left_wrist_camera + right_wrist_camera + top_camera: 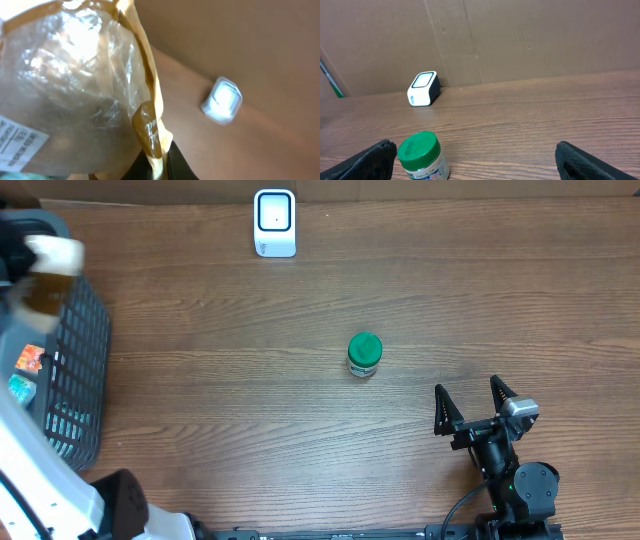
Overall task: Scan the item barcode
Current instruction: 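Carry the bread bag out and place it left of the jar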
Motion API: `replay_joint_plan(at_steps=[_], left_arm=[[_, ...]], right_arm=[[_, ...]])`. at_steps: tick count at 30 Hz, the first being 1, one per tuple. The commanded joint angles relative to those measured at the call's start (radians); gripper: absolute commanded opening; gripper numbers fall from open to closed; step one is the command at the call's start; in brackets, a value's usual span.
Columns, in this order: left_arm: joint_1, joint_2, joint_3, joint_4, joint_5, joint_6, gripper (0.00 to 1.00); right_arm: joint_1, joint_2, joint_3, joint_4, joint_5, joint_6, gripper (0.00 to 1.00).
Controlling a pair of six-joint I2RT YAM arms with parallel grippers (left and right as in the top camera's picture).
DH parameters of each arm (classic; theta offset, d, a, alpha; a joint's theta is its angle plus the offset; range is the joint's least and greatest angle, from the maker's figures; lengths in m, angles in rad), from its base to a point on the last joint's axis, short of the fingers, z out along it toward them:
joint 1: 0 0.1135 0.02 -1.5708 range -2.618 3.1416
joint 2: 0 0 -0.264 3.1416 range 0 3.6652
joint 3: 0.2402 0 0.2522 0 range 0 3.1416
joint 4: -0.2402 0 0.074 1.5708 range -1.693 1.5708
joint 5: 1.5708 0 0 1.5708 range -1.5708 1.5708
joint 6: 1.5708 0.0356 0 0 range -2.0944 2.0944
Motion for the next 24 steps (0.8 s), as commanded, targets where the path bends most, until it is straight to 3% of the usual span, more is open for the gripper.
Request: replay_joint_plan(at_steps=[1,6,11,19,24], left_arm=[[-0.167,0.033,-0.003,-0.068,-0.06,0.066,0.04],[-0.422,0.13,-0.073,-0.167,-0.167,0.09,0.04],[-0.628,0.264,-0.219,-0.156,-0.257,0.089,0.04],[-0.785,0.45,-0.428,-0.011,-0.298,0.043,0.05],[-0.833,0.525,-0.46,0.067,-0.352,0.029,0.04]], right_arm=[[-0.006,-0.004,-0.011,0.005,-0.002,0.002,1.0],[-0.006,-0.004,-0.011,0.005,-0.002,0.002,1.0],[-0.006,-0.004,-0.011,0.005,-0.002,0.002,1.0],[-0.006,-0.004,-0.011,0.005,-0.002,0.002,1.0],[-0.006,-0.004,-0.011,0.005,-0.002,0.002,1.0]])
